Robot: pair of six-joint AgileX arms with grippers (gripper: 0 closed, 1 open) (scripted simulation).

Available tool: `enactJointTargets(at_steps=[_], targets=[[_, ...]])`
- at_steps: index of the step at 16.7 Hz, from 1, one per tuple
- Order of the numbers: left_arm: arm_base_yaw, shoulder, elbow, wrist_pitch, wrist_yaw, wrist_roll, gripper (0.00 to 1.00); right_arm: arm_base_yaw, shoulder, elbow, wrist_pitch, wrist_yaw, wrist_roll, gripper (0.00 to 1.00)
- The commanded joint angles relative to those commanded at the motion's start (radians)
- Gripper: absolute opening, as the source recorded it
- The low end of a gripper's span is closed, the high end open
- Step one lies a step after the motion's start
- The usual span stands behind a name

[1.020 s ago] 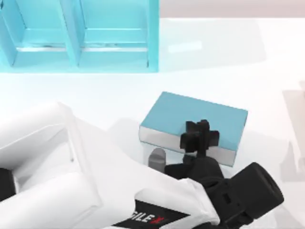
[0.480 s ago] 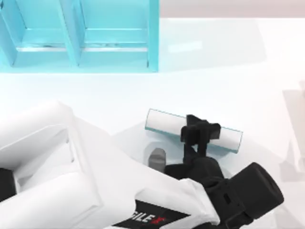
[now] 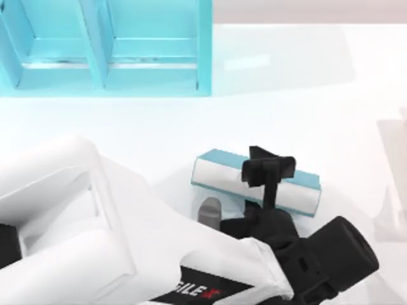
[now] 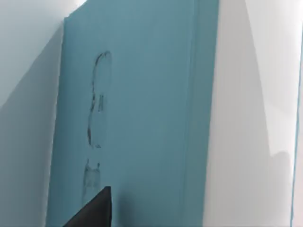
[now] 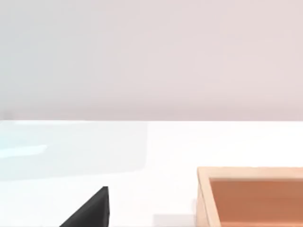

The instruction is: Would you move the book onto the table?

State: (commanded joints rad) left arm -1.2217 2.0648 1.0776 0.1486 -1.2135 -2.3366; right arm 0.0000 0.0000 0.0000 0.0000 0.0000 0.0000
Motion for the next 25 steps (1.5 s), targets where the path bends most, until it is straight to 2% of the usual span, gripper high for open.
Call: enactJointTargets(at_steps=[4, 7, 10, 19, 22, 25], targets=[[-0.012, 0.009, 0.008, -0.034, -0.003, -0.034, 1.0, 0.0, 0.0, 0.0, 0.0, 0.0, 0.0, 1.0], [-0.055, 0.031, 0.04, -0.159, -0.012, -0.16, 1.0, 0.0, 0.0, 0.0, 0.0, 0.0, 0.0, 1.0], [-0.119, 0.061, 0.088, -0.376, -0.02, -0.371, 1.0, 0.0, 0.0, 0.0, 0.0, 0.0, 0.0, 1.0], [-0.334, 0.124, 0.246, -1.22, -0.035, -1.118, 1.0, 0.0, 0.0, 0.0, 0.0, 0.0, 0.0, 1.0], [-0.382, 0.13, 0.282, -1.396, -0.036, -1.283, 1.0, 0.0, 0.0, 0.0, 0.0, 0.0, 0.0, 1.0], [-0.406, 0.131, 0.299, -1.476, -0.036, -1.36, 1.0, 0.0, 0.0, 0.0, 0.0, 0.0, 0.0, 1.0]])
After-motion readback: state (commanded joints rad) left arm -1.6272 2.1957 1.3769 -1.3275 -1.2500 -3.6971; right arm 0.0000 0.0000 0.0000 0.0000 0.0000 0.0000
